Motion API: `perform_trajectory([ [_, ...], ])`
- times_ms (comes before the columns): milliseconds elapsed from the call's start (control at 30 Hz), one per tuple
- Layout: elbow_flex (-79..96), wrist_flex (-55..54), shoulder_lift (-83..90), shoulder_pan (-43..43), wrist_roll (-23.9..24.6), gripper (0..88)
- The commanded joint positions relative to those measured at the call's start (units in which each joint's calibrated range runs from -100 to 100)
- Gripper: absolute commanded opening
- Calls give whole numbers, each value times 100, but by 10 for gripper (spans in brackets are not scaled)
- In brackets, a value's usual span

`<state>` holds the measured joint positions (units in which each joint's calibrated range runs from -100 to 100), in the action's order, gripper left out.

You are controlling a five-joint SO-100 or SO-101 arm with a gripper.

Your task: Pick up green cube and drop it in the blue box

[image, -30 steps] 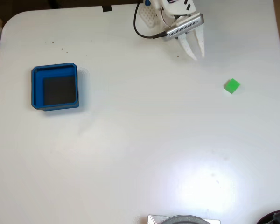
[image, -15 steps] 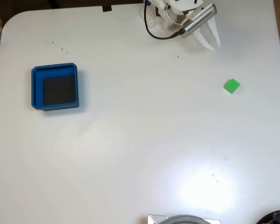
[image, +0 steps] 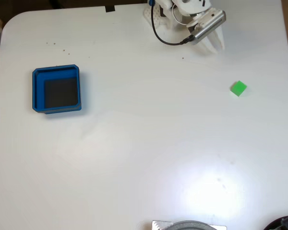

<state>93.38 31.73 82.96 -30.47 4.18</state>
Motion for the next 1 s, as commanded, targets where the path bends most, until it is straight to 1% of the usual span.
perform_trajectory([
  [0, -738, -104, -294, -45, -5, 25],
  [533, -2560, -95, -2108, -45, -15, 41],
  [733, -2803, -95, -2602, -76, -20, 130],
  [967, -3431, -95, -3296, -495, 10, 234],
])
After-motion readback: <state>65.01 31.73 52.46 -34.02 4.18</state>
